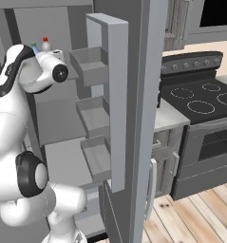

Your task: Take the bottled waters from the counter and place them in the freezer to freeze. Close the freezer door after placing the bottles.

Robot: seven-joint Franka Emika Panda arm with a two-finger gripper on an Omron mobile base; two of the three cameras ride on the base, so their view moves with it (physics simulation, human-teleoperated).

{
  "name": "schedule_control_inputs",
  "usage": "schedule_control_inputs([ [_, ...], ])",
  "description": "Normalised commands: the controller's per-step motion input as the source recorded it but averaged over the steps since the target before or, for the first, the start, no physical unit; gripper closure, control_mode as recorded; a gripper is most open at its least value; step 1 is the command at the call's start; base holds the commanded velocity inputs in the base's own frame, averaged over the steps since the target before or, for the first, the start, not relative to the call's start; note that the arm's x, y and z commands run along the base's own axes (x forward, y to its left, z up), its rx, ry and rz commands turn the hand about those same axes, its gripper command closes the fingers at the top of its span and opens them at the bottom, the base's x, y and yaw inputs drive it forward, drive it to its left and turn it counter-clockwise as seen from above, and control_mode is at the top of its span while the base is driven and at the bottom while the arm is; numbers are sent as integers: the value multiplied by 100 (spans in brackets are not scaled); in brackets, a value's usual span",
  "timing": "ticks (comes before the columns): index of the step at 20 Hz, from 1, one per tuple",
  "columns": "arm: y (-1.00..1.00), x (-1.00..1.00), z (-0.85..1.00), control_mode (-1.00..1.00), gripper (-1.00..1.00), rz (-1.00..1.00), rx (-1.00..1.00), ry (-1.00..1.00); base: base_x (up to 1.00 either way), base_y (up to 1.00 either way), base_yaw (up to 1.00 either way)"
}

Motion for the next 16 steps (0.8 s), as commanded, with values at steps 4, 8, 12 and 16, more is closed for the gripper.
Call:
schedule_control_inputs([
  [4, -8, 14, -28, -100, 100, -1, 6, 4, 0, 0, 0],
  [8, -30, 0, 0, -100, 100, -3, 18, 0, 0, 0, 0],
  [12, -5, 24, 0, -100, 100, -8, 4, 0, 0, 0, 0],
  [16, 0, 30, -8, -100, 100, -8, 0, 1, 0, 0, 0],
])
